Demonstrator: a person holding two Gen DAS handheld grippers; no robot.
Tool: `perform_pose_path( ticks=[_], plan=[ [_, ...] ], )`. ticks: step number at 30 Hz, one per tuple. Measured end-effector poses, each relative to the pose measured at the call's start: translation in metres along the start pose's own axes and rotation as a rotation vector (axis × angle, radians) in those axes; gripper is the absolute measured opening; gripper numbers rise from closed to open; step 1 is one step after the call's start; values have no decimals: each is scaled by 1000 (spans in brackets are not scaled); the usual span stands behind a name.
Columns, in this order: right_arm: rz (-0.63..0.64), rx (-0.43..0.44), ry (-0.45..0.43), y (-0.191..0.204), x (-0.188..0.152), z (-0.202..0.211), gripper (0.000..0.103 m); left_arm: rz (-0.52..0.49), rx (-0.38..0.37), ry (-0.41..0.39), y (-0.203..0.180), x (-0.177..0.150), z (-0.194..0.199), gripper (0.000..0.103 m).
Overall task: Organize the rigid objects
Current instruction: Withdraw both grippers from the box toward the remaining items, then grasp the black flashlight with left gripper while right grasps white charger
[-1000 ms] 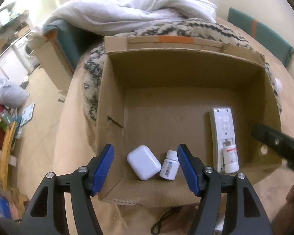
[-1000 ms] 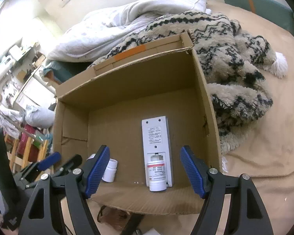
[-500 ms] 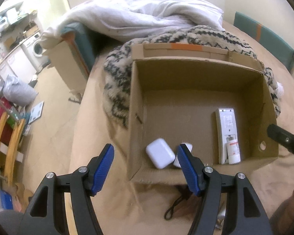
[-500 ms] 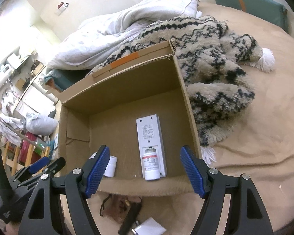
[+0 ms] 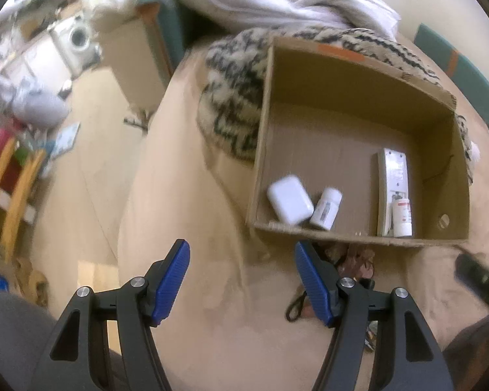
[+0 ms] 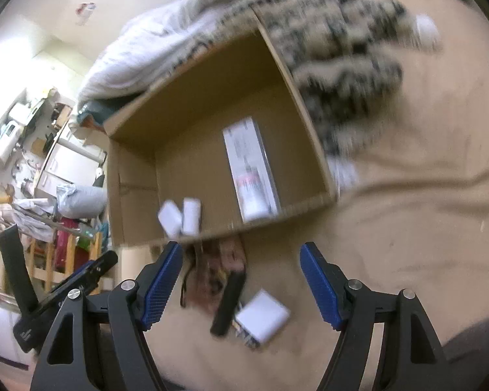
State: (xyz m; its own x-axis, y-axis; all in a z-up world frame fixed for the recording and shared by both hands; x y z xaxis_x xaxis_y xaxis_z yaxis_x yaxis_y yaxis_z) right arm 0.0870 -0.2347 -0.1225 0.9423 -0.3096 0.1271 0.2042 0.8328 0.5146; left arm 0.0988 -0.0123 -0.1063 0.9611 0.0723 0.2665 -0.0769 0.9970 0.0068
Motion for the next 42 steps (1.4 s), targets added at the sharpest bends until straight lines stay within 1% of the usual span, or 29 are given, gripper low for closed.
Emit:
perform_pose_path(
  ticks=[2, 4, 7, 11, 13, 15, 17, 18, 19, 20, 23, 26, 27, 29, 30, 31, 33, 34, 36, 38, 41, 42],
  plan=[
    [-34, 16, 55, -5, -8, -12, 78, 26, -20, 28, 2, -4, -6, 64],
    [-65, 19, 123, -10, -15, -26, 78, 44, -20, 47, 4, -7, -11, 64],
    [-88, -1, 214, -16, -25, -47, 78, 26, -7, 68, 1, -9, -17, 64],
    [-126, 18, 327, -18, -40, -71, 78, -5, -18, 113, -6, -14, -27, 64],
    [-119, 10, 360, -16, -47, -80, 78, -31, -32, 152, -14, -17, -35, 64],
    [-94, -8, 373, -12, -52, -86, 78, -36, -45, 173, -18, -19, -40, 64],
    [-64, -30, 375, -7, -53, -92, 78, -34, -44, 178, -20, -19, -42, 64],
    [-53, -44, 368, -5, -52, -93, 77, -32, -38, 178, -20, -19, -44, 64],
    [-38, -62, 359, -3, -51, -94, 71, -30, -33, 177, -20, -19, -45, 64],
    [-10, -77, 353, -1, -51, -94, 55, -29, -31, 178, -19, -19, -46, 64],
    [21, -74, 335, 4, -49, -93, 50, -30, -36, 184, -20, -19, -48, 64],
    [32, -74, 280, 3, -43, -81, 48, -58, -51, 194, -26, -21, -48, 64],
    [31, -79, 256, 2, -40, -76, 47, -76, -63, 200, -31, -24, -48, 64],
    [19, -88, 216, -3, -33, -67, 46, -121, -100, 209, -45, -29, -47, 60],
    [2, -88, 201, -6, -31, -64, 46, -147, -113, 215, -52, -31, -46, 54],
    [-7, -91, 194, -9, -28, -65, 46, -180, -130, 227, -61, -35, -47, 46],
    [-19, -96, 182, -11, -28, -62, 46, -251, -162, 264, -80, -42, -52, 36],
    [-22, -96, 180, -11, -28, -62, 46, -280, -173, 282, -88, -46, -54, 34],
    [-19, -101, 177, -11, -29, -62, 46, -330, -198, 334, -103, -57, -62, 33],
    [-19, -103, 175, -10, -29, -63, 46, -360, -204, 366, -111, -64, -68, 33],
    [-24, -99, 173, -9, -28, -61, 46, -405, -181, 387, -119, -70, -76, 33],
    [-24, -98, 171, -10, -25, -58, 46, -415, -170, 386, -121, -71, -78, 30]
  ],
)
Point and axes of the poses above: each gripper's, at about its wrist camera, not at the fingertips, and z roughly against the way its jaws point, y to its left, x to its top, the point moved 6 cm from there along -z, roughly the way its jaws point, and after that the axes turned 10 degrees about y, right-handed, at the moved point
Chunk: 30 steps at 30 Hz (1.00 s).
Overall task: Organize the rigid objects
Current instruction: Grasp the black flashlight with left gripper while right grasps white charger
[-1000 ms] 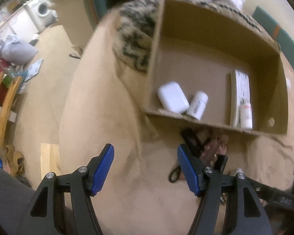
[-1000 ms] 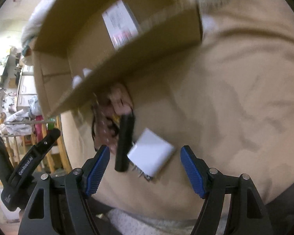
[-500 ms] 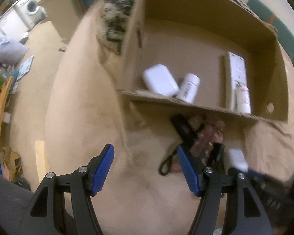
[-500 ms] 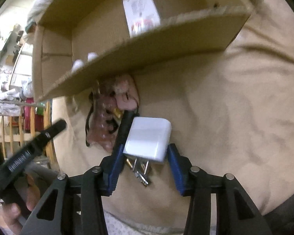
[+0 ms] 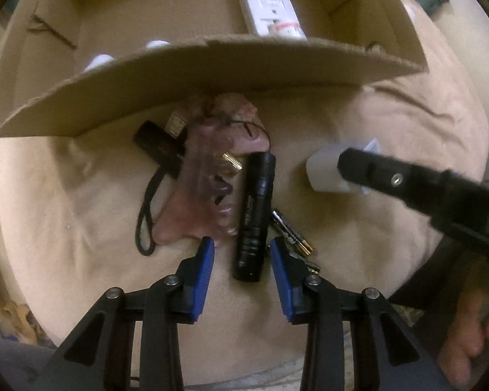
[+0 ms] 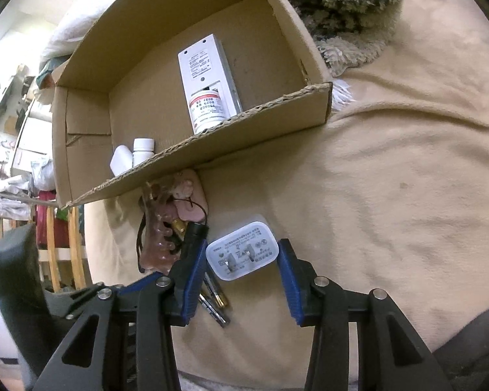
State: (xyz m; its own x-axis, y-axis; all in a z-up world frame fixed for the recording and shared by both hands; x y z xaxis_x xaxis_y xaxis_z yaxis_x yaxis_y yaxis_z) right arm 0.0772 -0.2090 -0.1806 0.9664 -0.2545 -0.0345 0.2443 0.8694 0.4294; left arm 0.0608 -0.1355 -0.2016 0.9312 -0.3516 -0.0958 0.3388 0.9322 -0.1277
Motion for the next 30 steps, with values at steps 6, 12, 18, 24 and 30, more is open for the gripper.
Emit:
perform_pose_path(
  ticks=[6, 12, 18, 24, 30],
  plan=[
    [3, -8, -5, 1, 2, 2, 46, -13, -37, 19, -3, -2, -4, 19],
    [18, -28, 6, 4, 0, -1, 46, 53, -60, 19, 22, -29, 12, 18],
    [66, -61, 38, 14, -3, -11, 46, 135, -33, 73, 46, -42, 2, 18],
    [49, -39, 52, 10, 1, -18, 46, 144, 8, 64, 47, -22, -3, 18],
    [39, -18, 80, 12, 9, -31, 52, 149, 19, 57, 46, -3, -7, 19]
  ],
)
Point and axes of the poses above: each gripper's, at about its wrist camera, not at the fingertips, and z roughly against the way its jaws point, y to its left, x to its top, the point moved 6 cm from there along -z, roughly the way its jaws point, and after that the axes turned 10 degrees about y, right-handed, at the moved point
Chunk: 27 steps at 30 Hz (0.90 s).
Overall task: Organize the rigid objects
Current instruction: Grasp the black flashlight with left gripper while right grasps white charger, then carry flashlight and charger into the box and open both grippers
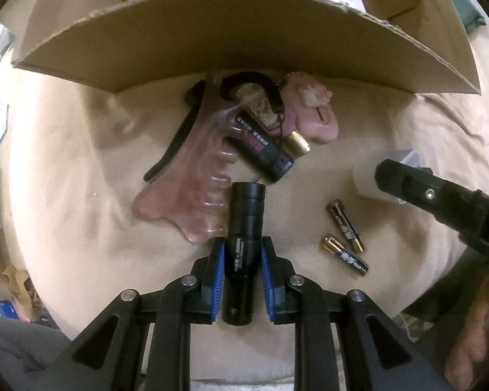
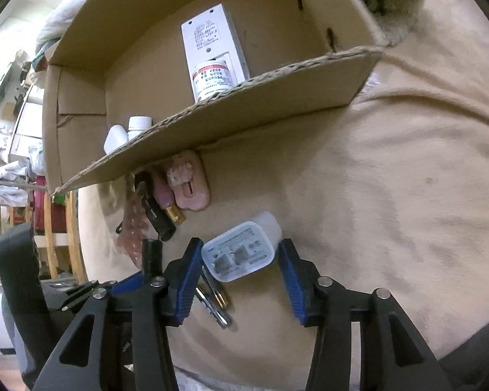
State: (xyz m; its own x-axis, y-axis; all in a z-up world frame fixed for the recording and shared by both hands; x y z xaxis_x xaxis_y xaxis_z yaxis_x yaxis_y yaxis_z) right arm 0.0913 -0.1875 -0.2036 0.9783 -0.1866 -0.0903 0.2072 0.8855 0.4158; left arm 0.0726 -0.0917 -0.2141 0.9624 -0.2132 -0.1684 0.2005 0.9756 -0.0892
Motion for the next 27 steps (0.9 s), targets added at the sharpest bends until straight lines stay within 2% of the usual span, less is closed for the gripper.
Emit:
perform_pose_path(
  ticks=[4, 10, 11, 13, 19, 22, 25, 27],
  plan=[
    [23, -26, -14, 4, 3, 1, 52, 1, -15, -6, 4, 2, 3, 18],
    [41, -35, -76, 1, 1, 17, 44, 38, -43, -39, 20, -13, 22, 18],
    [38, -23, -85, 0, 1, 20, 32, 42, -43, -50, 22, -16, 25, 18],
    [43, -27, -110, 0, 0, 28, 29, 49, -51, -75, 28, -21, 34, 18],
    [61, -60, -103, 1, -4, 27, 28, 69, -44, -148, 34, -33, 63, 18],
    [62, -118, -99, 0, 0, 20, 28, 70, -41, -151, 35, -35, 67, 18],
    [50, -121, -68, 0, 7, 7, 28, 71, -34, -151, 36, -34, 67, 18],
    [56, -138, -84, 2, 12, 4, 28, 76, -35, -153, 36, -35, 65, 18]
  ],
)
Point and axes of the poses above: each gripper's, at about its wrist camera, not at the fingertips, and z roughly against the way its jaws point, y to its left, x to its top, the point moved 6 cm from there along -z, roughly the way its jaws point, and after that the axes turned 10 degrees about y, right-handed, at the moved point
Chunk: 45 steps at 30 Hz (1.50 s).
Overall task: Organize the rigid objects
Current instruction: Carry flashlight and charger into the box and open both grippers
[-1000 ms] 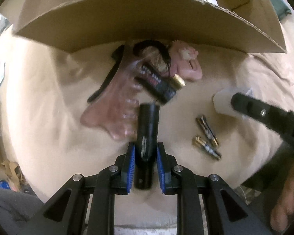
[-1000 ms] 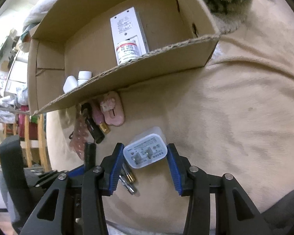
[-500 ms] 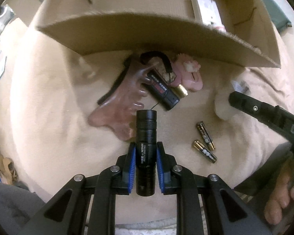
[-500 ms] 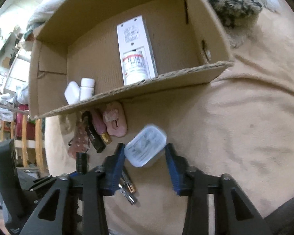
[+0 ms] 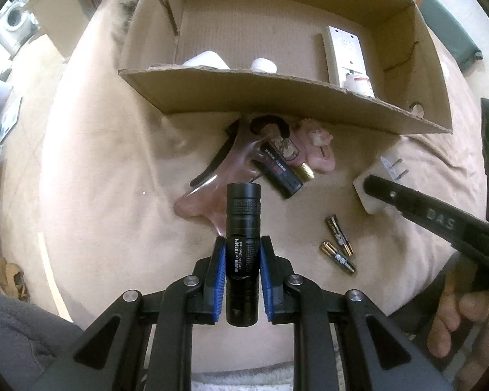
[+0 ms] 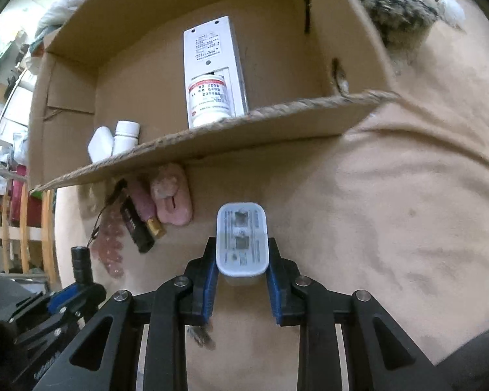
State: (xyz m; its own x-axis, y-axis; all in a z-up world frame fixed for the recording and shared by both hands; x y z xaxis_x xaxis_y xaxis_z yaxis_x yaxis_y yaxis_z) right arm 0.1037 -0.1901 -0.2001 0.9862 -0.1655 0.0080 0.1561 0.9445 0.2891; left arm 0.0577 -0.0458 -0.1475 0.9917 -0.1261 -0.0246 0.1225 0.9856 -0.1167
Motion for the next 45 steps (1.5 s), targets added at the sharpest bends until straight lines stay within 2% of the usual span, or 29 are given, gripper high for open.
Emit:
perform_pose_path(
  ticks=[3, 4, 6, 10, 16, 22, 28, 37, 41, 45],
  plan=[
    [28, -27, -28, 6, 3, 2, 28, 6, 4, -12, -5, -7, 0, 18],
    [30, -18, -31, 6, 3, 5, 28, 10, 4, -18, -16, -5, -10, 18],
    [24, 4, -48, 4, -1, 15, 28, 15, 0, -33, -12, -8, 0, 18],
    [29, 51, -113, 1, -10, 46, 28, 19, -1, -114, -10, -17, 30, 18],
    [106, 136, -277, 14, -21, 114, 28, -5, -16, -275, -16, -26, 87, 18],
    [151, 169, -369, 29, -18, 159, 28, 22, -53, -371, -6, -11, 135, 17],
    [185, 183, -424, 40, -5, 188, 28, 30, -41, -479, 2, 6, 174, 17],
    [235, 168, -457, 57, 27, 202, 28, 17, -15, -554, -10, 47, 206, 17],
    [221, 151, -435, 54, 44, 191, 28, 29, -7, -548, -15, 68, 193, 17],
    [197, 102, -389, 40, 61, 161, 28, 12, 43, -512, -20, 90, 157, 17]
  ],
)
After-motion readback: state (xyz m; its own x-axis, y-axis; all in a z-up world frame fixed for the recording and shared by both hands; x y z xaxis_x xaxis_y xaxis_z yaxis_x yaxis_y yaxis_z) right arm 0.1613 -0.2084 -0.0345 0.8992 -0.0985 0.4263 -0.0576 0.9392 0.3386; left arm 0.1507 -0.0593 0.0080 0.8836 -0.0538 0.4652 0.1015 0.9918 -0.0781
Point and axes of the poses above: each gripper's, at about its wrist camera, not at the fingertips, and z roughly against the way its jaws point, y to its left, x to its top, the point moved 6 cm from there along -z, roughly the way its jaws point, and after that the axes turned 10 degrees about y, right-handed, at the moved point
